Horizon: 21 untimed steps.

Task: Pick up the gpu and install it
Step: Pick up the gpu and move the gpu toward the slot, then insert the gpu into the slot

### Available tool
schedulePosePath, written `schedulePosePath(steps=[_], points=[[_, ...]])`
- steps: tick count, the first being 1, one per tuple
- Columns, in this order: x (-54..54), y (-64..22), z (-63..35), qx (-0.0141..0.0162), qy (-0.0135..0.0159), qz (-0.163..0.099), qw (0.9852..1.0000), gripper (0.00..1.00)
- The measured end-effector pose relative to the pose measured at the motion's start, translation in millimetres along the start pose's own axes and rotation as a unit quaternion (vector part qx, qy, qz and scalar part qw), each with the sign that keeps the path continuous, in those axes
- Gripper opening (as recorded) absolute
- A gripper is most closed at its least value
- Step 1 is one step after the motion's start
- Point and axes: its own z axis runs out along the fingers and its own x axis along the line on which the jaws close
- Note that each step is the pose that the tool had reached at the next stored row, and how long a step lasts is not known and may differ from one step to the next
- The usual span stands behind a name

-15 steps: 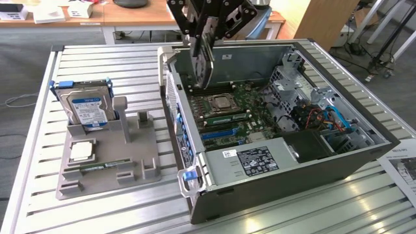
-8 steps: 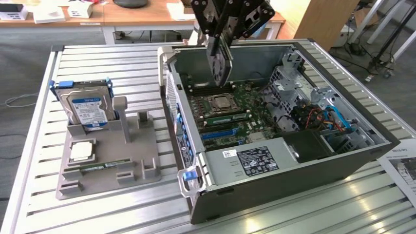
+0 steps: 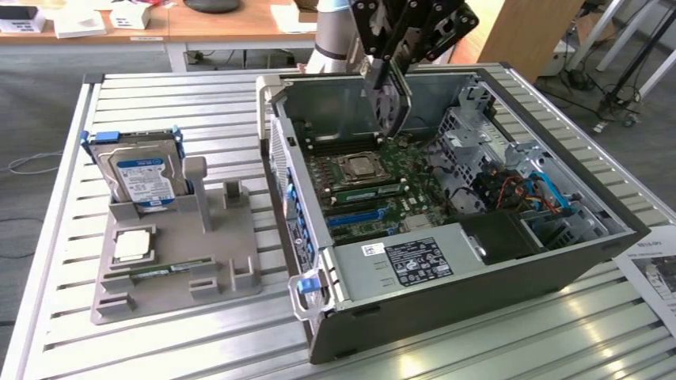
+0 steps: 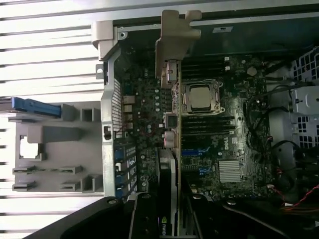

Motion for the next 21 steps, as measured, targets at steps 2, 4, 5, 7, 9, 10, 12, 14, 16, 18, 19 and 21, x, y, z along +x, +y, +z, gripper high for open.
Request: schedulePosePath(steps=[2, 4, 5, 7, 9, 10, 12, 14, 16, 18, 19, 21], points=[[-8.6, 0.7, -0.6, 0.0000, 0.0000, 0.000, 1.0000, 0.27], [-17.1, 1.4, -1.2, 0.0000, -0.0001, 0.000, 1.0000, 0.27], [-21.4, 1.7, -1.5, 0.0000, -0.0001, 0.000, 1.0000, 0.27], [-30.2, 2.4, -2.1, 0.0001, -0.0002, 0.000, 1.0000, 0.27], [-38.7, 3.1, -2.6, 0.0000, -0.0003, -0.001, 1.0000, 0.27], [-42.0, 3.4, -2.7, 0.0000, -0.0005, -0.001, 1.0000, 0.27], [-48.6, 4.1, -3.0, 0.0000, -0.0011, -0.001, 1.0000, 0.27], [-53.9, 4.7, -3.0, 0.0000, -0.0028, -0.002, 1.0000, 0.27], [-59.0, 5.4, -2.9, -0.0001, -0.0045, -0.003, 1.0000, 0.27], [-64.8, 6.1, -2.8, -0.0002, -0.0056, -0.004, 1.0000, 0.27], [-72.3, 7.0, -1.1, -0.0004, -0.0076, -0.005, 1.0000, 0.27], [-72.5, 7.1, -1.0, -0.0003, -0.0076, -0.005, 1.0000, 0.27]])
